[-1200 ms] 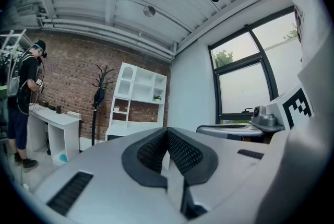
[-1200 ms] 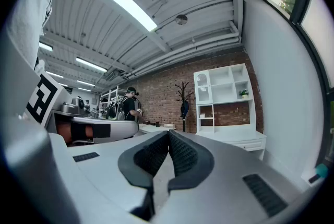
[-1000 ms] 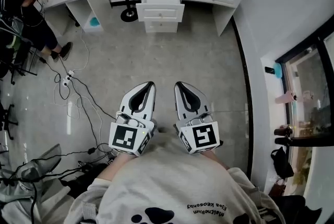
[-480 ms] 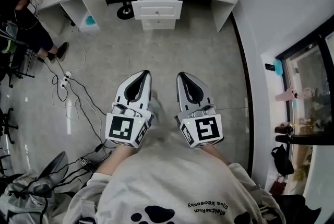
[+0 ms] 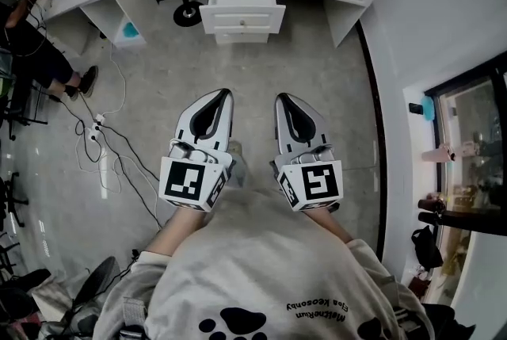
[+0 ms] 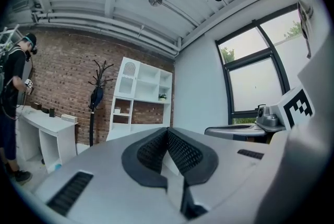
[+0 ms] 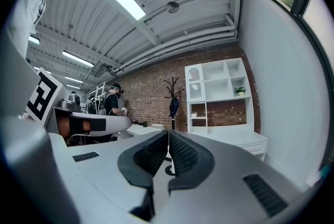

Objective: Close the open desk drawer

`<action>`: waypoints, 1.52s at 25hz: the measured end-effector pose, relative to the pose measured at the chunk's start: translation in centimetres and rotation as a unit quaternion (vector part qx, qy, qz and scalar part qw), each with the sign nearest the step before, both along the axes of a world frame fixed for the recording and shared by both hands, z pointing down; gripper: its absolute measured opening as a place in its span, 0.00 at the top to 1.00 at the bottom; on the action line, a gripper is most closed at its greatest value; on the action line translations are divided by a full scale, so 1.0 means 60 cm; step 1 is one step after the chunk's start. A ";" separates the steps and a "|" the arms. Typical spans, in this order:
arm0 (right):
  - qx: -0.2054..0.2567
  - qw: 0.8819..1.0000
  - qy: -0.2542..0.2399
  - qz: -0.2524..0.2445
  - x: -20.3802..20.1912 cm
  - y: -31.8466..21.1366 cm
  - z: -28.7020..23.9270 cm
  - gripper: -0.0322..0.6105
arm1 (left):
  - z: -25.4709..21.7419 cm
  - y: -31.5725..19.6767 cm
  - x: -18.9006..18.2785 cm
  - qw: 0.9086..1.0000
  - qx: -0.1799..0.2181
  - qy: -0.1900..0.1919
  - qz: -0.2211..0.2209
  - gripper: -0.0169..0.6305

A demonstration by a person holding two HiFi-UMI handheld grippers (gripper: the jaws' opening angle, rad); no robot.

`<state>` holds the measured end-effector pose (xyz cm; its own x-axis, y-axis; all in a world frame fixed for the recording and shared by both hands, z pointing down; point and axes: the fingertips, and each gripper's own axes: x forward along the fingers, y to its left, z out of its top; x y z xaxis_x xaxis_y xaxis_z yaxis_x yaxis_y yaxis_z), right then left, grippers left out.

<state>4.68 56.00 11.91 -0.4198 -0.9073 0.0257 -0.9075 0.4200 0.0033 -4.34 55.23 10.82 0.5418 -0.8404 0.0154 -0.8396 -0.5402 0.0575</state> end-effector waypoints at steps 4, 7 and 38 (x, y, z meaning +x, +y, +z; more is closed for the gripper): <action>-0.002 1.000 0.003 0.016 -0.020 -0.102 -0.008 0.90 | -0.009 -0.108 -0.028 1.000 0.001 0.000 0.011 0.95; -0.012 0.999 -0.002 0.035 -0.029 -0.172 -0.007 0.90 | -0.007 -0.181 -0.045 1.000 -0.004 0.003 0.020 0.95; -0.021 0.999 -0.001 0.026 -0.059 -0.512 0.026 0.90 | 0.045 -0.505 -0.080 0.999 -0.015 0.021 0.027 0.95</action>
